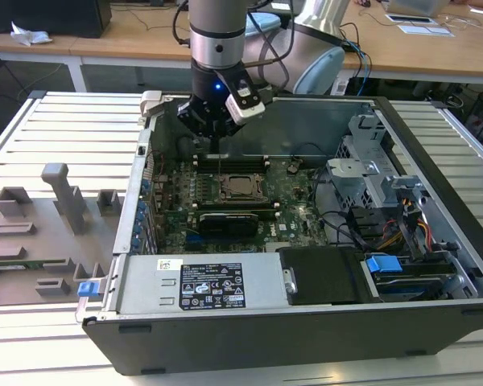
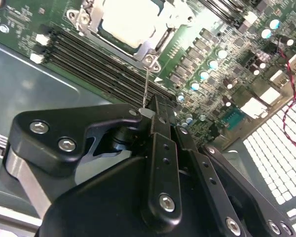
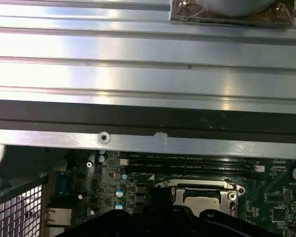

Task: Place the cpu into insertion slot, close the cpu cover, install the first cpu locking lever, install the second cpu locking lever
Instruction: 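Install the first cpu locking lever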

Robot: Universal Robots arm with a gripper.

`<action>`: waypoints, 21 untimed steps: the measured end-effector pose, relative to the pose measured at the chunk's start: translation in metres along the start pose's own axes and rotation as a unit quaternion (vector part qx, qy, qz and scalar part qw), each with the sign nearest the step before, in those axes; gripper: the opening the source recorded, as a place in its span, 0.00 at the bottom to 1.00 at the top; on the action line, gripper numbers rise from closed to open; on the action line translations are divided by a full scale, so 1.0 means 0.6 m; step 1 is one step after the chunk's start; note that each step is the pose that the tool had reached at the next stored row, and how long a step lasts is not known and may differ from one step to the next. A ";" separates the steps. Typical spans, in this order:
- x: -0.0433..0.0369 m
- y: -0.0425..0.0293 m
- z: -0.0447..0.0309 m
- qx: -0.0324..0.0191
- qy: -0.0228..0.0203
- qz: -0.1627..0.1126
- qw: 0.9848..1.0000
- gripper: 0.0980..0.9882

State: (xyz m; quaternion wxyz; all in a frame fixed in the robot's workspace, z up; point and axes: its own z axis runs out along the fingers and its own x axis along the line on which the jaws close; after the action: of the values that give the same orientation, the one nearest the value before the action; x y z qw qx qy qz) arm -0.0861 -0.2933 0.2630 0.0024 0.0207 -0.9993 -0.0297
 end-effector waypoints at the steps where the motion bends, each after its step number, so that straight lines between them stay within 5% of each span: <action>1: -0.003 0.000 0.000 0.000 0.000 0.000 1.000 0.01; 4: -0.012 -0.001 0.000 0.000 0.000 0.000 1.000 0.01; 7: -0.047 -0.002 0.001 0.000 0.001 0.000 1.000 0.01; 21: -0.088 -0.004 0.002 0.000 0.002 0.000 1.000 0.01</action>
State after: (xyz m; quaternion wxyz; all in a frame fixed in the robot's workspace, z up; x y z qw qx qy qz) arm -0.0331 -0.2933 0.2614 0.0045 0.0206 -0.9993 -0.0297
